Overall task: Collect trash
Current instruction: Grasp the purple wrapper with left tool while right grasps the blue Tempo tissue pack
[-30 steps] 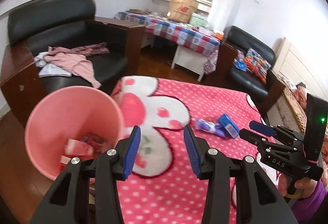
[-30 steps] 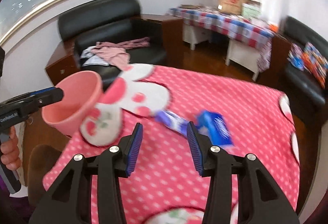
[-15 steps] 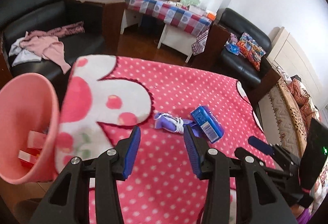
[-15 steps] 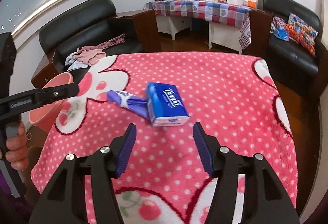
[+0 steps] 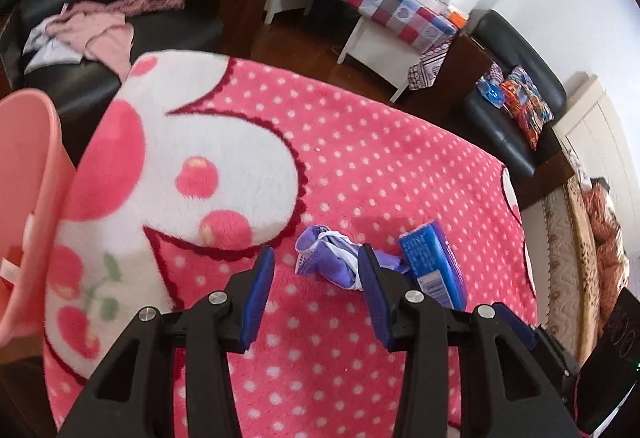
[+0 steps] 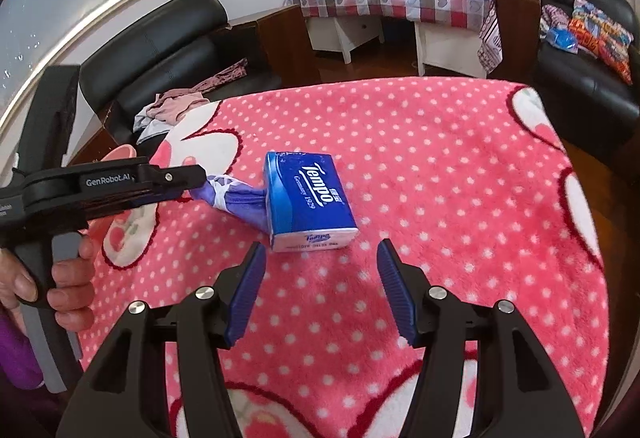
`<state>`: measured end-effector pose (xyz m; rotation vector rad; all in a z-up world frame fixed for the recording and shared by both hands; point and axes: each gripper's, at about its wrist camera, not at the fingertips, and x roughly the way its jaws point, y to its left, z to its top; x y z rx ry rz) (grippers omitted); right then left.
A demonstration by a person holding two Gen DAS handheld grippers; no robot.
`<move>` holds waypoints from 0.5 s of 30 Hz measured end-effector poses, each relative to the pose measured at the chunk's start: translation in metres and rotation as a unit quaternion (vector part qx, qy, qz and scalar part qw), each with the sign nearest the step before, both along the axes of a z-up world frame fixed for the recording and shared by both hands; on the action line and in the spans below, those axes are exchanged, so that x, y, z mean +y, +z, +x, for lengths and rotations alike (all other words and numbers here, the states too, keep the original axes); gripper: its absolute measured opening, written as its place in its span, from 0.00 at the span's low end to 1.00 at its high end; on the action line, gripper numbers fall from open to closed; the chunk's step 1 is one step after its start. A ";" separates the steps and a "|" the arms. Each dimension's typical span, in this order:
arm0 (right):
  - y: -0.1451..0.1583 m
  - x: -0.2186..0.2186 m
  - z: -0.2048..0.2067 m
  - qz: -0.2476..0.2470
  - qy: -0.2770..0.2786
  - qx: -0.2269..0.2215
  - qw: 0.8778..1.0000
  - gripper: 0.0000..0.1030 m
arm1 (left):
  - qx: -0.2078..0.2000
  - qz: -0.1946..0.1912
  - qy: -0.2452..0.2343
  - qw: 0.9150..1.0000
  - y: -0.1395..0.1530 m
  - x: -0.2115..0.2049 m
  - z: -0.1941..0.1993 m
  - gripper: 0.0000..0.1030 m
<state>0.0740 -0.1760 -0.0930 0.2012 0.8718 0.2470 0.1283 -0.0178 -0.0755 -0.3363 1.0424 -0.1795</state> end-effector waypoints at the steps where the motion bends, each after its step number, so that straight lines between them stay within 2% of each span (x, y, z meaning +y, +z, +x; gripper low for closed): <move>1: -0.001 0.000 0.002 0.005 0.000 0.001 1.000 0.57 | 0.002 -0.003 0.002 1.000 -0.001 0.001 0.000 0.39; 4: -0.005 -0.002 0.008 0.019 0.000 0.008 1.000 0.57 | 0.003 -0.008 -0.001 1.000 -0.002 0.002 0.002 0.32; 6: -0.008 -0.001 0.013 0.024 0.000 0.014 1.000 0.57 | 0.006 -0.006 -0.003 1.000 -0.004 0.001 0.002 0.22; 15: -0.019 0.006 0.029 0.035 0.008 0.032 0.999 0.57 | -0.011 -0.018 -0.002 1.000 0.000 0.006 0.000 0.15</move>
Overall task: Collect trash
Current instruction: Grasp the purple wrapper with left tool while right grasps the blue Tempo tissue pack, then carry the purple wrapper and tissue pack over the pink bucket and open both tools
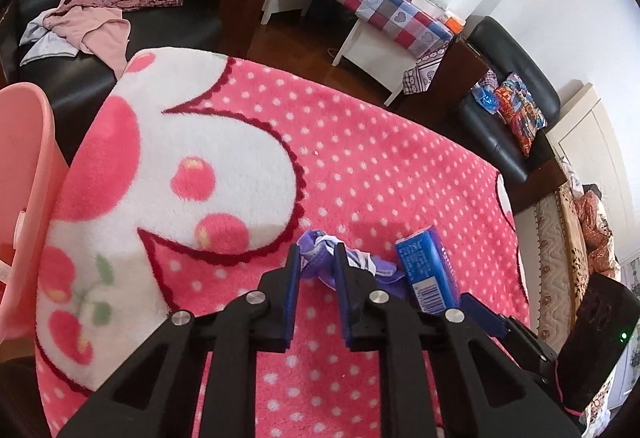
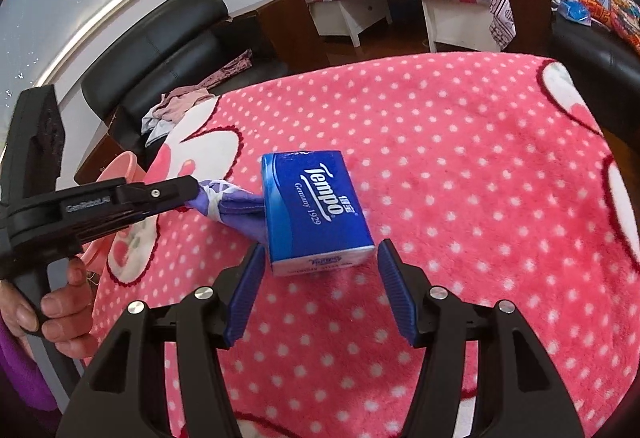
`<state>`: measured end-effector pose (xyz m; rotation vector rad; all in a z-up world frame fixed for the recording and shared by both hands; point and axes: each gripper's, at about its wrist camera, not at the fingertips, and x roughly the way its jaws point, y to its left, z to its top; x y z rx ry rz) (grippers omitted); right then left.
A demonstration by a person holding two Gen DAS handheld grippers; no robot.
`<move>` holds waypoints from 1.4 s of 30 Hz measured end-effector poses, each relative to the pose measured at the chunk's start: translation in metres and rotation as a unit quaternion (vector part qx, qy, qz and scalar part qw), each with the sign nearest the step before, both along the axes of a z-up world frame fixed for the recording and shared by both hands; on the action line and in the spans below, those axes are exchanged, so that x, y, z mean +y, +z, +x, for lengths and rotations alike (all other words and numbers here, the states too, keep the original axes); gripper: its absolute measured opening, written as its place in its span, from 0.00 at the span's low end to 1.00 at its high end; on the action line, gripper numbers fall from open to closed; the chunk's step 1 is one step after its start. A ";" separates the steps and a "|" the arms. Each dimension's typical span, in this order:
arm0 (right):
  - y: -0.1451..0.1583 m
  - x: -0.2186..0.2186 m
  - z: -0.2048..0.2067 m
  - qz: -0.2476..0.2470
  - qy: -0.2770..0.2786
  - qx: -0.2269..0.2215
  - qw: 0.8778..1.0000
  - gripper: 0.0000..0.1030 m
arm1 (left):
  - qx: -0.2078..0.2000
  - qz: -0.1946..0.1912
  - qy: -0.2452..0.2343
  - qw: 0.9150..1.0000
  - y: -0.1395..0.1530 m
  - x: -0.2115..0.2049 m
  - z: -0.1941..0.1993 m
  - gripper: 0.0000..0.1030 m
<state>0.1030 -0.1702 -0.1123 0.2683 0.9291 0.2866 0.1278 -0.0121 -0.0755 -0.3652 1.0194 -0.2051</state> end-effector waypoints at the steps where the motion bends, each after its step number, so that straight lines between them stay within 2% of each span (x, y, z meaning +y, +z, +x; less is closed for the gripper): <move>1: -0.001 0.001 0.002 0.001 0.000 0.001 1.000 0.57 | -0.001 -0.001 0.000 1.000 0.001 0.001 0.000 0.14; 7: -0.004 0.007 0.007 -0.003 0.004 0.000 1.000 0.57 | -0.009 -0.003 0.002 1.000 0.006 0.007 -0.004 0.13; 13: 0.000 0.012 -0.001 -0.021 0.005 -0.019 1.000 0.57 | -0.021 0.004 0.002 1.000 0.013 0.012 -0.010 0.12; 17: 0.003 0.015 -0.008 -0.041 0.004 -0.033 0.999 0.53 | -0.030 0.006 0.003 1.000 0.019 0.013 -0.017 0.12; 23: 0.011 0.011 -0.020 -0.040 -0.004 -0.042 0.998 0.51 | -0.050 0.018 0.006 0.999 0.032 0.016 -0.030 0.12; 31: 0.035 0.010 -0.039 -0.044 -0.013 -0.068 0.997 0.51 | -0.077 0.032 0.011 0.996 0.049 0.022 -0.052 0.12; 42: 0.074 0.026 -0.053 -0.056 0.001 -0.105 0.993 0.51 | -0.108 0.031 0.029 0.993 0.072 0.042 -0.080 0.12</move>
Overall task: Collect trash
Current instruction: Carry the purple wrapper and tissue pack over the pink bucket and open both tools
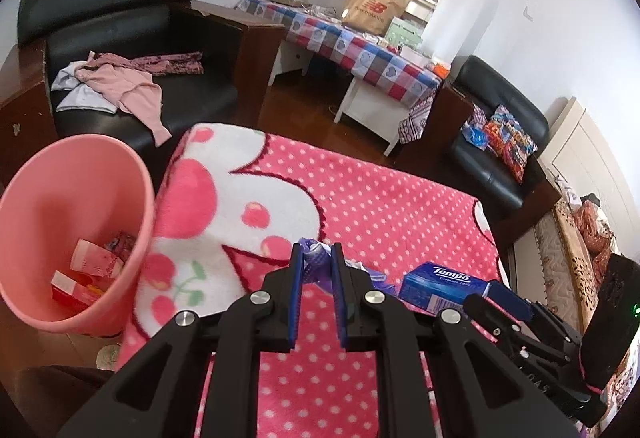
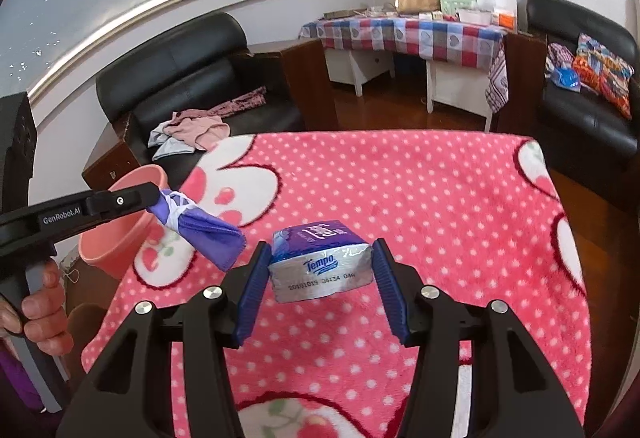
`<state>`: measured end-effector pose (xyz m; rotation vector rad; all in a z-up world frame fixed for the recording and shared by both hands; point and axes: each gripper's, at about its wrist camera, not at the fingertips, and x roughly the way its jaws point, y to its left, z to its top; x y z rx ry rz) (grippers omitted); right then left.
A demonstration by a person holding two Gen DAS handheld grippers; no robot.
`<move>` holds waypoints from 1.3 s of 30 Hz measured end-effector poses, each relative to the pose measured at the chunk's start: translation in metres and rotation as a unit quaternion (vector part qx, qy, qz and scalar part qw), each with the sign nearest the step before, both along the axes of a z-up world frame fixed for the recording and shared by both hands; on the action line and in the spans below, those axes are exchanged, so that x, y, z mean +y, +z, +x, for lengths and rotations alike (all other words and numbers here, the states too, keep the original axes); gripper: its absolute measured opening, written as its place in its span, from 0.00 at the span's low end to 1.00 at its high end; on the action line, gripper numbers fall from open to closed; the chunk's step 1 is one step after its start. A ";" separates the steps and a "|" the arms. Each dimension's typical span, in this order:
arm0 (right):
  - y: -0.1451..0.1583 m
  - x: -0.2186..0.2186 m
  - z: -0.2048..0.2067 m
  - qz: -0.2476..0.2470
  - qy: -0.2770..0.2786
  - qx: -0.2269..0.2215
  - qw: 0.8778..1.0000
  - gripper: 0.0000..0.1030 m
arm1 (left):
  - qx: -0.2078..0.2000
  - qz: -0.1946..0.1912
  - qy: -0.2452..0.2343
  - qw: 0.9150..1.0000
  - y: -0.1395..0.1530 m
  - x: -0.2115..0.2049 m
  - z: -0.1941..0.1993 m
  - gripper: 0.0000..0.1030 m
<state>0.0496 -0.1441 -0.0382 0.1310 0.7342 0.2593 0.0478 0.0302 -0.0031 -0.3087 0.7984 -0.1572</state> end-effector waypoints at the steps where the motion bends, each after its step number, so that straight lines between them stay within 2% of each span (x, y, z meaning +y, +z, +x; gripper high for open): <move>1: 0.003 0.002 -0.001 -0.001 0.002 -0.004 1.000 0.51 | -0.003 0.001 0.003 1.000 0.002 0.003 -0.002 0.12; 8: 0.023 0.024 -0.001 -0.003 0.024 -0.017 1.000 0.51 | -0.028 0.002 0.024 0.999 0.020 0.030 -0.018 0.12; 13: 0.042 0.057 0.006 -0.004 0.058 -0.032 0.998 0.51 | -0.051 0.017 0.054 0.997 0.037 0.061 -0.027 0.12; 22: 0.065 0.149 0.027 -0.005 0.151 -0.041 0.988 0.51 | -0.078 0.072 0.146 0.984 0.059 0.143 -0.053 0.12; 26: 0.064 0.193 0.031 -0.018 0.190 -0.036 0.981 0.51 | -0.077 0.096 0.181 0.976 0.055 0.179 -0.064 0.12; 29: 0.056 0.222 0.038 -0.030 0.215 -0.021 0.976 0.51 | -0.064 0.107 0.194 0.973 0.047 0.198 -0.067 0.12; 33: 0.042 0.255 0.045 -0.046 0.239 0.004 0.970 0.51 | -0.038 0.118 0.198 0.972 0.029 0.220 -0.060 0.12; 39: 0.016 0.293 0.046 -0.088 0.266 0.033 0.959 0.51 | -0.007 0.135 0.185 0.973 0.001 0.228 -0.037 0.12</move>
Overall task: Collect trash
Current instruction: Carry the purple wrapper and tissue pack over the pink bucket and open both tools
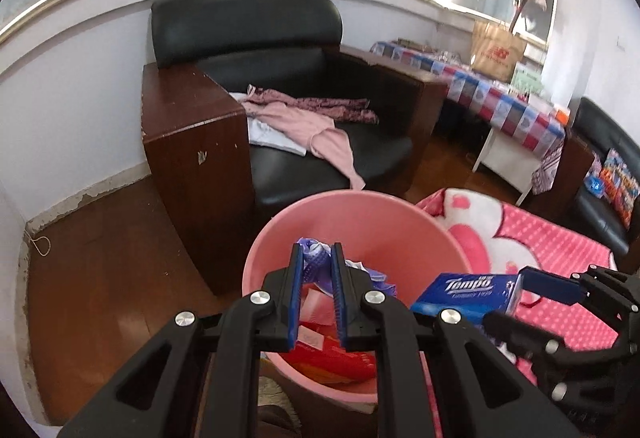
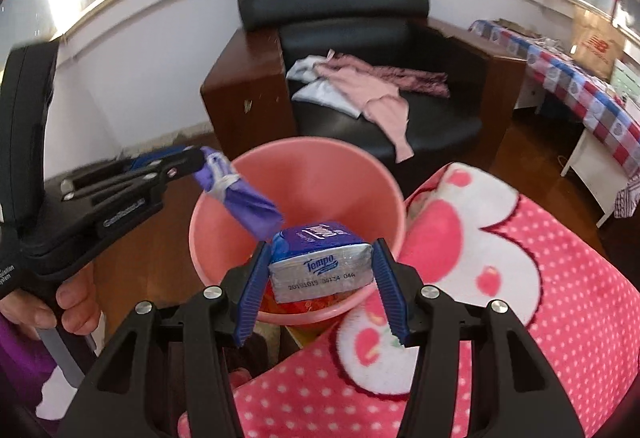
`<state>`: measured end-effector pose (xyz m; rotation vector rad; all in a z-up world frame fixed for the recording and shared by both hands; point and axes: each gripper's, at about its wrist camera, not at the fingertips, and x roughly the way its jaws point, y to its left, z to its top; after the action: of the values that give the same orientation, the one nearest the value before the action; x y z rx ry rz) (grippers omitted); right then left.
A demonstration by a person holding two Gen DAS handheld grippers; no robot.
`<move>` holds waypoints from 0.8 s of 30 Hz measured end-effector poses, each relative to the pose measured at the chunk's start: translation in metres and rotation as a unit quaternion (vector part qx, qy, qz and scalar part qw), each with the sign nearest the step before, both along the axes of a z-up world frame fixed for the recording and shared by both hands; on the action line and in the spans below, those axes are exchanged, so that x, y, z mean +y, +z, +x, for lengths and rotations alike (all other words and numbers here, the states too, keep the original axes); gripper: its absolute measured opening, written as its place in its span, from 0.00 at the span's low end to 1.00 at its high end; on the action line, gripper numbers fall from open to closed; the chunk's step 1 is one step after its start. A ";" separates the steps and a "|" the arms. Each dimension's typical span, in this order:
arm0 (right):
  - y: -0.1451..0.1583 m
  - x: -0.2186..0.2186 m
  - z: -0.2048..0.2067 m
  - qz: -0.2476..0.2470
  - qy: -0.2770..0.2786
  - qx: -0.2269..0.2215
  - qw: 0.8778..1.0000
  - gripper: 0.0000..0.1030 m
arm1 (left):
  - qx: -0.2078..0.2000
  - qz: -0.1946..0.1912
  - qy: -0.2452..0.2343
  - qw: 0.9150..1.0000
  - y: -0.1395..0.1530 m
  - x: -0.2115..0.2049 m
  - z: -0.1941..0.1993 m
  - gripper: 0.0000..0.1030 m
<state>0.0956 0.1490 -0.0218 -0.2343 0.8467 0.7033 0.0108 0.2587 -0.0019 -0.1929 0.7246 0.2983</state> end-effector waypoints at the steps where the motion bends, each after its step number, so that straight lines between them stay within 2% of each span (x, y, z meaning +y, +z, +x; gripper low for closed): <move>1: -0.004 0.005 0.000 -0.008 0.004 0.002 1.000 0.51 | 0.007 -0.001 -0.001 1.000 -0.005 0.002 0.004 0.12; 10: -0.034 0.033 0.009 -0.057 0.020 0.026 0.998 0.51 | 0.044 -0.004 -0.007 0.999 -0.037 0.005 0.030 0.13; 24: -0.058 0.053 0.021 -0.094 0.023 0.040 0.995 0.51 | 0.084 0.006 -0.025 0.996 -0.062 -0.001 0.056 0.13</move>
<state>0.1165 0.2016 -0.0795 -0.3982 0.9870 0.6800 0.0672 0.2582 -0.0637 -0.1389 0.8936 0.2732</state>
